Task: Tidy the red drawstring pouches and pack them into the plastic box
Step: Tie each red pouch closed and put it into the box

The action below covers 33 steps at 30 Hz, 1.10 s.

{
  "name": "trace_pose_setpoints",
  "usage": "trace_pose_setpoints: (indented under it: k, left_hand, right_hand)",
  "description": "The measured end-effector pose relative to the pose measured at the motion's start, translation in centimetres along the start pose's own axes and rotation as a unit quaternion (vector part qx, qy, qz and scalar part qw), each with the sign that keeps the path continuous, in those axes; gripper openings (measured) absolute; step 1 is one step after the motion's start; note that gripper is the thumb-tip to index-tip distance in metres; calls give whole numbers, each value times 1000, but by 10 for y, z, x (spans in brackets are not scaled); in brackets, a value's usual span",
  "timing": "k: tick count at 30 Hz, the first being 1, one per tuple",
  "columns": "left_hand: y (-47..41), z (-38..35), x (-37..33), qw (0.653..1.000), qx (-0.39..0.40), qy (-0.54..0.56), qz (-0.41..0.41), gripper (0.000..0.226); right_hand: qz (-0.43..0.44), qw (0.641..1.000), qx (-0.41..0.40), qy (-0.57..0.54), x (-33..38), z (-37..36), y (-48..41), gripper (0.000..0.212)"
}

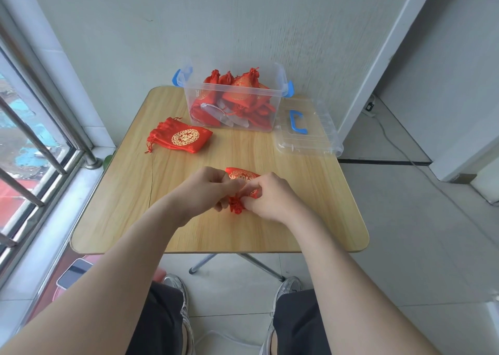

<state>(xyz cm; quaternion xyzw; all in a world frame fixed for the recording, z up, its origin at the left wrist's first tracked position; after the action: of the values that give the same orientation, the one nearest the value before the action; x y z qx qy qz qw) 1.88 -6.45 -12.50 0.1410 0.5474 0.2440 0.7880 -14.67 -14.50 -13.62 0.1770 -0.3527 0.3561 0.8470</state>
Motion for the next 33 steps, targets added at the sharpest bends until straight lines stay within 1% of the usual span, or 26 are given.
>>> trace_pose_setpoints:
  k: [3, 6, 11, 14, 16, 18, 20, 24, 27, 30, 33]
  left_hand:
    - [1, -2, -4, 997, 45, 66, 16, 31]
    - [0, -2, -3, 994, 46, 98, 25, 30]
    - [-3, -6, -3, 995, 36, 84, 47, 31]
    - [-3, -9, -4, 996, 29, 82, 35, 28]
    - [-2, -11, -4, 997, 19, 77, 24, 27]
    - [-3, -12, -5, 998, 10, 62, 17, 26]
    - [-3, -12, -5, 999, 2, 48, 19, 26]
    - [-1, -12, -9, 997, 3, 75, 13, 27]
    - [0, -15, -10, 995, -15, 102, 0, 27]
    - [-2, -20, -11, 989, -27, 143, 1, 25]
    - [-2, -21, -12, 983, -28, 182, -6, 18]
  right_hand:
    - [1, 1000, -11, 6, 0, 1, 0, 9]
    - [-5, 999, -38, -2, -2, 3, -2, 13]
    - [7, 995, -73, -67, 2, 5, -3, 20]
    - [28, 989, -93, -112, 4, 4, -5, 14]
    - [36, 989, -110, -89, 3, 4, -4, 9]
    - [43, 990, -115, -63, 5, 6, -3, 11]
    - [46, 990, -116, -60, 7, 9, -1, 14]
    - [13, 984, -133, -117, 14, 13, 0, 11]
    - [-10, 972, -152, -181, 17, 12, -1, 11]
    - [-44, 956, -188, -223, 20, 13, -1, 8]
    - [-61, 948, -186, -251, 22, 12, -3, 13]
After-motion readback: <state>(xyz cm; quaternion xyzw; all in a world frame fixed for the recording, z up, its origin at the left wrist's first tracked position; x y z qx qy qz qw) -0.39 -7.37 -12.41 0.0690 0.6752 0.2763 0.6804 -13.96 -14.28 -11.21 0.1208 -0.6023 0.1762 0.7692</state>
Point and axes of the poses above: each hand's wrist, its own y-axis away from the middle knuckle, its own z-axis out of the back of the hand, x = y × z, the point moved 1 cm from there along -y, towards the middle knuckle, and after that the axes turned 14 degrees about z, right-handed, at the moved point
